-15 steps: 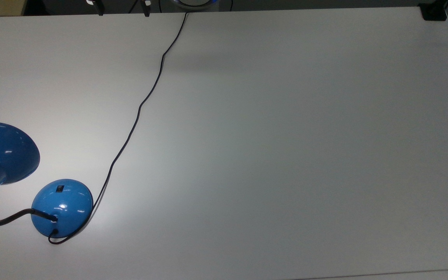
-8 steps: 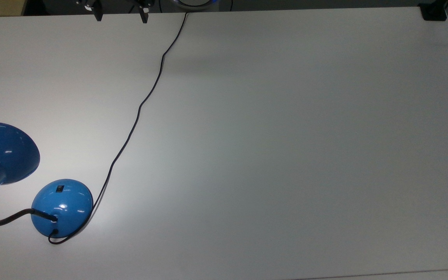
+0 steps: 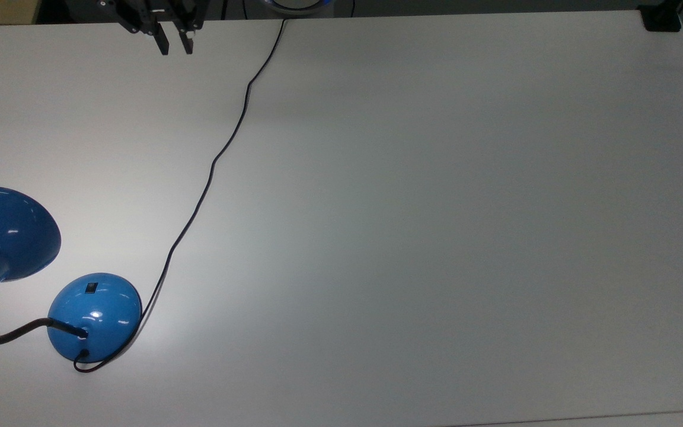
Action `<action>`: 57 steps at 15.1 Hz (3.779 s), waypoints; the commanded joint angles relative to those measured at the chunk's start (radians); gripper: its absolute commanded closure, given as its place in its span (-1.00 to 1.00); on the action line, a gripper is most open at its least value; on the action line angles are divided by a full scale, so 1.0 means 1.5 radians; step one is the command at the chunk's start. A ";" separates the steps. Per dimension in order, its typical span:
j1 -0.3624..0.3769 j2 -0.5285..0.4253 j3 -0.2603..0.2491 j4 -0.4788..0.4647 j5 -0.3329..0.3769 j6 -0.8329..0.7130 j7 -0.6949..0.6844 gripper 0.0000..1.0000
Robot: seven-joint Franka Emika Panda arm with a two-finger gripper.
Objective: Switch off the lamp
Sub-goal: 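Move the gripper from rest toward the blue lamp base, then lower the gripper onto the switch on the blue lamp base, then press down on the lamp base switch with the gripper fingers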
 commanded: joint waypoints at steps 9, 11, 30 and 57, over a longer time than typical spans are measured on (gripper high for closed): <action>-0.056 0.224 -0.024 0.021 0.001 0.403 -0.059 1.00; -0.061 0.279 -0.024 0.059 0.000 0.426 -0.053 1.00; -0.074 0.488 -0.020 0.224 0.008 0.550 -0.024 1.00; -0.068 0.400 0.003 0.138 -0.018 0.508 -0.026 1.00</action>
